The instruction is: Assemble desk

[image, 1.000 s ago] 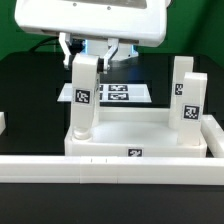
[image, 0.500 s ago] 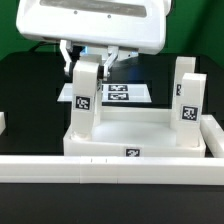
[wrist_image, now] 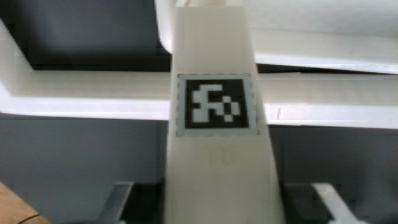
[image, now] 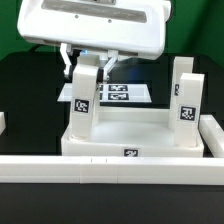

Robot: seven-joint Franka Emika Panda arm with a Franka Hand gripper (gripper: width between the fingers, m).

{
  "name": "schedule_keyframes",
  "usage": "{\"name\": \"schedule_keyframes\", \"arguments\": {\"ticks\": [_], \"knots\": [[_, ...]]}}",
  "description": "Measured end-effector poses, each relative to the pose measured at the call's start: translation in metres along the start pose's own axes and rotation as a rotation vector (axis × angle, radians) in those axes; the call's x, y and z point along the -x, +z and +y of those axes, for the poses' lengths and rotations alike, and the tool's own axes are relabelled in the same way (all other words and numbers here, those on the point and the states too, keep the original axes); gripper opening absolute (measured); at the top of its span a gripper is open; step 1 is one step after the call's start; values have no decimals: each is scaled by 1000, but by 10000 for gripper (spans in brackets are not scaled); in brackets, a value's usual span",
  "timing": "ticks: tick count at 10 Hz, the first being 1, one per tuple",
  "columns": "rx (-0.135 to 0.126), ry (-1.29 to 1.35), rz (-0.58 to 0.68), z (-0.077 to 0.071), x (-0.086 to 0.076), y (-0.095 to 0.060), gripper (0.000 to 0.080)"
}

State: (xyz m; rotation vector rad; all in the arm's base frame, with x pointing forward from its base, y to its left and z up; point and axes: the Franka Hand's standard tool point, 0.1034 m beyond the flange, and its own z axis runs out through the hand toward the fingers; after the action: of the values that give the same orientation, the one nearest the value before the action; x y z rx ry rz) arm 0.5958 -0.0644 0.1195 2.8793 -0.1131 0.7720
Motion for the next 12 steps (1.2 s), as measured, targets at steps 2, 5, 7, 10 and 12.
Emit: {"name": "schedule_keyframes", "arguments": {"ticks": [2,5,7,10,12], "knots": [[1,-1,2,0,0,0,297],[0,-2,-2,0,0,0,494],[-13,4,-19,3,-9,-6,640],[-35,22,-36,5,-18,-18,648],[-45,32,-47,8,-27,-22,648]]}}
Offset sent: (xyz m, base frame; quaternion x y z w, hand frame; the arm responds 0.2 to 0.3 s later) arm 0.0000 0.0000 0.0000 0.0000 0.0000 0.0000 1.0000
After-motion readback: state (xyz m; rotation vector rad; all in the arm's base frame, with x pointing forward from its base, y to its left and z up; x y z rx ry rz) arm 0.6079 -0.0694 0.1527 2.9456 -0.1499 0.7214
